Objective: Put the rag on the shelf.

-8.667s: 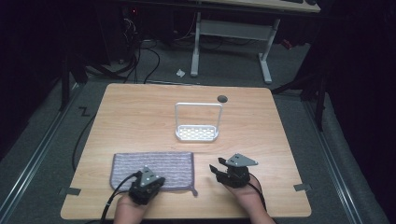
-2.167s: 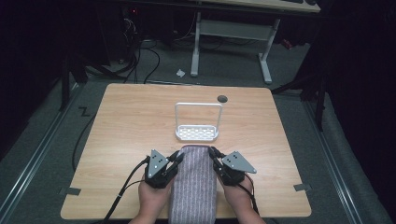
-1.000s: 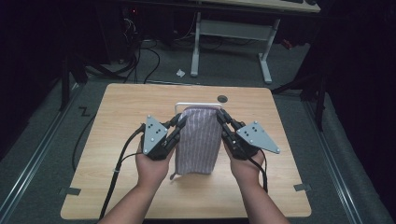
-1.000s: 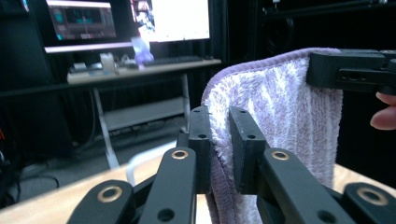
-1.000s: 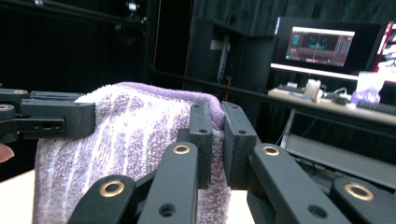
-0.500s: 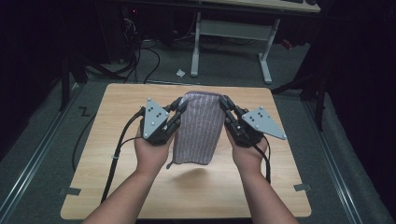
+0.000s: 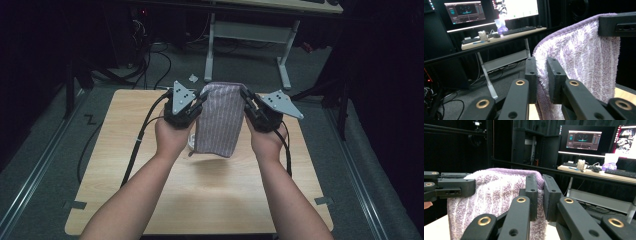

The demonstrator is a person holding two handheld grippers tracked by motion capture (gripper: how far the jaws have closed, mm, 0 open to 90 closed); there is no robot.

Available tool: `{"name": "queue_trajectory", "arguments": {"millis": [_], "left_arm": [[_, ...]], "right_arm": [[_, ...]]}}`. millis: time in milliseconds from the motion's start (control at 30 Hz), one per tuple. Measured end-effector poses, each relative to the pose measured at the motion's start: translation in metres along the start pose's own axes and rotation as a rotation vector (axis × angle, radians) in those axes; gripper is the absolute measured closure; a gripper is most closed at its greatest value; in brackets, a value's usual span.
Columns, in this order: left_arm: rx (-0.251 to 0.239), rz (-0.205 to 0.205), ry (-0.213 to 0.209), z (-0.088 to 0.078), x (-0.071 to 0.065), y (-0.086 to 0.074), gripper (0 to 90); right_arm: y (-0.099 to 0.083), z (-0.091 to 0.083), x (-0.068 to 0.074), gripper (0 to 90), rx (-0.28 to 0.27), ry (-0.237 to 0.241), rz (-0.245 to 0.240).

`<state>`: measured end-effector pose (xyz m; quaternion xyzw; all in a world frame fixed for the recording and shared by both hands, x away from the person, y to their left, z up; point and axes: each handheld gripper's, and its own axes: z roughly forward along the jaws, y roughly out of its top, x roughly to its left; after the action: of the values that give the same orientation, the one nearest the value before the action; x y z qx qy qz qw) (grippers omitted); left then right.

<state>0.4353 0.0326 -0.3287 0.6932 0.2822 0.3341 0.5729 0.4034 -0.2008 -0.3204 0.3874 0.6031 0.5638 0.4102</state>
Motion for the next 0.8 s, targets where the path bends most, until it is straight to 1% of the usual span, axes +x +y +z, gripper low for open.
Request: {"name": "queue_trajectory", "arguments": {"millis": [100, 167, 233, 267, 300, 333, 400, 500, 533, 600, 700, 733, 767, 800], "left_arm": [[-0.002, -0.001, 0.012, 0.009, 0.006, 0.0, 80.1], [0.002, -0.017, 0.012, 0.013, 0.009, 0.001, 80.1], [0.007, 0.0, 0.021, 0.017, 0.012, 0.003, 79.9], [0.007, 0.004, 0.026, 0.019, 0.014, 0.004, 79.9], [0.009, 0.003, 0.03, 0.022, 0.016, 0.005, 79.9], [0.006, -0.001, 0.033, 0.024, 0.018, 0.005, 79.9], [0.018, 0.003, 0.049, 0.03, 0.024, 0.005, 79.8], [0.028, 0.006, 0.059, 0.037, 0.031, 0.003, 79.7], [0.032, -0.002, 0.057, 0.04, 0.034, 0.002, 79.6], [0.025, -0.01, 0.065, 0.046, 0.038, 0.0, 79.4], [0.059, -0.026, 0.069, 0.057, 0.046, -0.004, 79.1], [0.079, -0.036, 0.072, 0.061, 0.049, -0.005, 79.0], [0.096, -0.031, 0.076, 0.064, 0.051, -0.005, 78.9], [0.096, -0.006, 0.083, 0.067, 0.054, -0.005, 79.0]], "right_arm": [[0.001, 0.015, -0.005, 84.1, 0.003, 0.001, 0.009], [0.002, 0.022, -0.007, 84.1, 0.008, -0.003, 0.011], [0.003, 0.03, -0.01, 84.1, 0.015, -0.006, 0.011], [0.005, 0.037, -0.013, 84.1, 0.015, -0.004, 0.014], [0.005, 0.037, -0.013, 84.1, 0.015, -0.004, 0.014], [0.006, 0.041, -0.014, 84.1, 0.016, -0.005, 0.009], [0.006, 0.05, -0.015, 84.0, 0.021, -0.002, 0.009], [0.005, 0.063, -0.018, 84.0, 0.034, 0.0, 0.001], [0.005, 0.068, -0.018, 84.0, 0.038, -0.001, -0.006], [0.003, 0.077, -0.021, 84.0, 0.044, -0.006, -0.017], [-0.001, 0.092, -0.026, 83.9, 0.059, -0.007, -0.043], [-0.002, 0.097, -0.027, 83.9, 0.062, -0.006, -0.054], [-0.003, 0.102, -0.028, 84.0, 0.078, -0.003, -0.056], [-0.003, 0.106, -0.029, 84.0, 0.094, 0.001, -0.06]]}}
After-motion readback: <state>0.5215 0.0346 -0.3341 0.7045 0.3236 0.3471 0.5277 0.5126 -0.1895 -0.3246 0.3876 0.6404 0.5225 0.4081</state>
